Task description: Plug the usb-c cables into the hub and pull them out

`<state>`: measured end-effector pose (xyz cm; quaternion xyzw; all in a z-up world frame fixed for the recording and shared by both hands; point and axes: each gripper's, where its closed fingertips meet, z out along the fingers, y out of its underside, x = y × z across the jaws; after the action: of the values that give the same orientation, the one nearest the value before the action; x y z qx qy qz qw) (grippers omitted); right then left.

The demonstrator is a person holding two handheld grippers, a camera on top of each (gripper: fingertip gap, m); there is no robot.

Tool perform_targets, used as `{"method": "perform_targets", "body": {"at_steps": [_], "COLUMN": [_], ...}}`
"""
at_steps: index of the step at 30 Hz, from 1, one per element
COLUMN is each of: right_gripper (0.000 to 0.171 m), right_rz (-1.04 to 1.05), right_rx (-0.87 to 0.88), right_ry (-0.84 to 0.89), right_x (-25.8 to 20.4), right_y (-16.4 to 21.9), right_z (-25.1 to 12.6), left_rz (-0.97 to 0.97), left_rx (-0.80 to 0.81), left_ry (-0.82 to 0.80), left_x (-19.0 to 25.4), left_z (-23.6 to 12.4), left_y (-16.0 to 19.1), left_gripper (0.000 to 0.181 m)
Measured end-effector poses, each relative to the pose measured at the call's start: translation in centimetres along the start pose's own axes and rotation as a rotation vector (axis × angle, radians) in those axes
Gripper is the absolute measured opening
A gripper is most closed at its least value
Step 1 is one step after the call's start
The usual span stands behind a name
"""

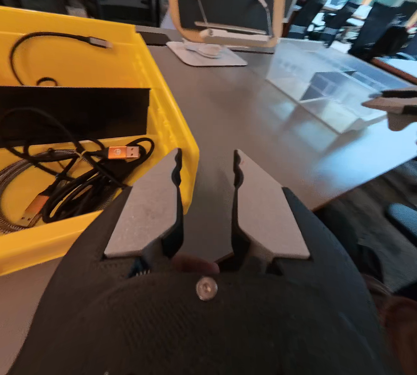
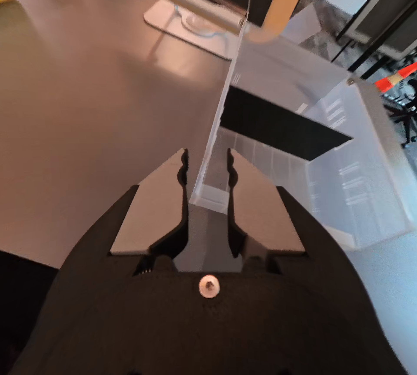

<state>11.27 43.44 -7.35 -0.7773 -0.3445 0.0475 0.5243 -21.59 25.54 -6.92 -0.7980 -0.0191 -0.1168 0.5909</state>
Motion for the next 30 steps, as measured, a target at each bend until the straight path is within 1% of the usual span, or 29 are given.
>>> {"method": "perform_targets", "body": {"at_steps": [1,3,4,6,8,9,10,11,12,14,16,18,20,21,24,27,29,30], "right_gripper": [0.039,0.049,0.054,0.062,0.064,0.060,0.050,0.046,0.047,0.046,0.044,0.037,0.035,0.035,0.033,0.031,0.031,0.031], "right_rz": [0.008,0.035,0.051,0.074,0.073,0.064,0.040,0.011,-0.016,-0.065,-0.117,-0.162,-0.206,-0.230,-0.263,-0.203,-0.149,-0.127], "right_rx": [0.033,0.116,0.156,0.210,0.232,0.231,0.235,0.251,0.263,0.229,0.209,0.217,0.208,0.194,0.219,0.250,0.227,0.216], "right_ry": [0.010,-0.009,-0.053,-0.188,-0.356,-0.436,-0.514,-0.572,-0.594,-0.611,-0.636,-0.618,-0.605,-0.608,-0.623,-0.680,-0.711,-0.725], "right_x": [0.3,0.1,-0.8,-3.8,-7.8,-9.9,-12.0,-13.7,-15.0,-17.1,-18.9,-19.8,-20.2,-20.4,-20.2,-20.0,-20.1,-20.2], "right_y": [-1.0,-3.4,-4.5,-6.4,-7.8,-8.3,-8.9,-9.6,-10.1,-10.5,-11.0,-11.6,-11.5,-11.4,-11.6,-12.0,-11.9,-11.8], "right_z": [-1.0,-2.7,-3.4,-3.8,-3.2,-2.5,-1.5,-0.3,1.4,5.7,9.5,13.1,15.7,16.4,16.6,16.0,16.1,16.1], "left_rz": [-0.005,-0.003,-0.001,0.021,0.071,0.092,0.103,0.101,0.100,0.120,0.135,0.129,0.101,0.090,0.113,0.149,0.174,0.235], "left_rx": [0.012,0.083,0.110,0.132,0.128,0.110,0.086,0.058,0.032,-0.045,-0.167,-0.326,-0.473,-0.522,-0.559,-0.630,-0.716,-0.744], "left_ry": [0.033,0.059,0.055,0.020,-0.057,-0.085,-0.089,-0.093,-0.107,-0.173,-0.248,-0.320,-0.351,-0.355,-0.376,-0.411,-0.425,-0.451], "left_x": [0.3,0.1,-0.3,-1.7,-4.2,-5.4,-6.4,-7.5,-8.8,-12.2,-15.9,-19.6,-22.1,-22.8,-24.0,-25.3,-26.0,-26.5], "left_z": [-0.5,-2.0,-2.7,-3.7,-3.8,-3.4,-2.7,-1.7,-0.5,2.3,5.4,8.1,10.1,10.9,12.9,14.2,14.6,14.5], "left_y": [-0.6,-2.7,-3.7,-5.5,-7.3,-8.0,-8.8,-9.5,-10.4,-11.6,-11.5,-10.0,-8.0,-7.3,-6.9,-6.2,-5.2,-5.1], "left_gripper": [0.044,0.042,0.041,0.041,0.044,0.045,0.047,0.048,0.048,0.048,0.048,0.048,0.049,0.046,0.040,0.040,0.032,0.027]}}
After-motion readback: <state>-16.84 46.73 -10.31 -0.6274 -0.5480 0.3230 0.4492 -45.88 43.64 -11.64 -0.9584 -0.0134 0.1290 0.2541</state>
